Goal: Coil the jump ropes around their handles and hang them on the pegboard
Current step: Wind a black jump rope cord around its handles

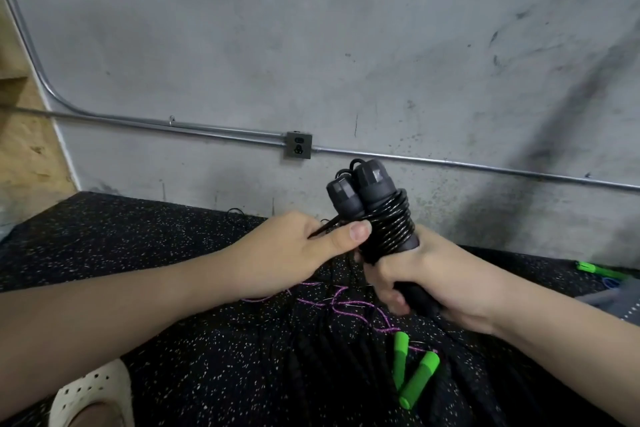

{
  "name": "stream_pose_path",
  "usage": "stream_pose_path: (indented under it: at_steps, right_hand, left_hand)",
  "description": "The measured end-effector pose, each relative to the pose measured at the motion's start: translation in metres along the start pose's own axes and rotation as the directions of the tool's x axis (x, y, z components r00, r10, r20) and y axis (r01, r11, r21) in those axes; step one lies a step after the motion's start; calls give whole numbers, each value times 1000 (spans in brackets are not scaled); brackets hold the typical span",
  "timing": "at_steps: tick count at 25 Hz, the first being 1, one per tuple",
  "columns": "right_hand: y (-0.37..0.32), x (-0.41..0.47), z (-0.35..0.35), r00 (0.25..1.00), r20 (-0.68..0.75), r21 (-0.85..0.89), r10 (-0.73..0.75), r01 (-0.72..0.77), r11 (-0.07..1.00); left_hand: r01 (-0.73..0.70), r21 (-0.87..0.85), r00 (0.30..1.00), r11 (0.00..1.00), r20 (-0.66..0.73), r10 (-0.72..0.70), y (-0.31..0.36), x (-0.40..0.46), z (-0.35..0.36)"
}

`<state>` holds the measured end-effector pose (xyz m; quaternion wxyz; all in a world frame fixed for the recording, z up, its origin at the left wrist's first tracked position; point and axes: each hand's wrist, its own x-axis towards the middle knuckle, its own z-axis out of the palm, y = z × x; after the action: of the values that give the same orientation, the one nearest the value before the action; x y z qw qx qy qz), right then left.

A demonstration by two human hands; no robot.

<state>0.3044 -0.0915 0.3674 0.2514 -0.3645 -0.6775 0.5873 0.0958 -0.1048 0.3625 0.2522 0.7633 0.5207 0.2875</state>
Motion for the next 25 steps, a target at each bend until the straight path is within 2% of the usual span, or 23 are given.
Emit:
stream_pose_path:
  at_steps: [3, 7, 8, 10, 11, 12, 14, 16, 17, 18, 19, 20, 22, 25]
  right_hand:
    - [-3, -1, -2, 981, -172, -232, -87, 45, 972]
    - [-1, 5, -3, 923, -356, -334, -147, 21, 942]
    - [4, 7, -2, 903, -376, -436, -210, 28, 900]
    - [18, 12, 2, 847, -393, -673, -358, 0, 740]
    - [24, 13, 6, 825, -395, -741, -404, -26, 671]
    - [29, 14, 10, 814, -401, -757, -420, -36, 653]
    - [33, 16, 13, 829, -403, -718, -388, -23, 696]
    - [28, 14, 9, 919, -306, -607, -250, 14, 795]
    - [24, 11, 6, 976, -179, -457, -121, 26, 889]
    - [19, 7, 4, 1000, -18, -214, 3, -7, 977]
    - [17, 3, 3, 986, 135, 12, 100, -103, 995]
    - [18, 0, 2, 962, 233, 127, 145, -178, 976]
    - [23, -2, 5, 959, 256, 107, 121, -153, 982]
    - [20, -2, 12, 990, 126, 65, 65, -74, 995]
  left_hand:
    - [-32, -26, 999, 999, -39, 31, 6, 1, -1]
    - [-75, -98, 996, 992, -62, 70, 12, -2, 9]
    - [-67, -114, 995, 991, -79, 58, 14, -2, 13]
    - [-48, -100, 991, 994, -128, 35, 17, 0, 21]
    - [-42, -71, 989, 997, -146, 32, 17, 0, 23]
    - [-42, -43, 988, 998, -152, 35, 16, 1, 25]
    - [-35, 9, 988, 999, -151, 36, 11, 2, 23]
    - [-41, 12, 993, 999, -113, 42, 1, 4, 13]
    - [-63, -34, 996, 997, -60, 61, -5, 5, 7]
    - [-112, -116, 994, 987, 6, 113, -10, 5, 3]
    - [-153, -201, 983, 968, 66, 169, -12, 3, 0]
    - [-183, -249, 972, 951, 101, 214, -12, 0, -1]
    - [-223, -251, 962, 942, 97, 254, -11, -6, -2]
    - [-223, -168, 972, 960, 31, 231, -15, -6, -4]
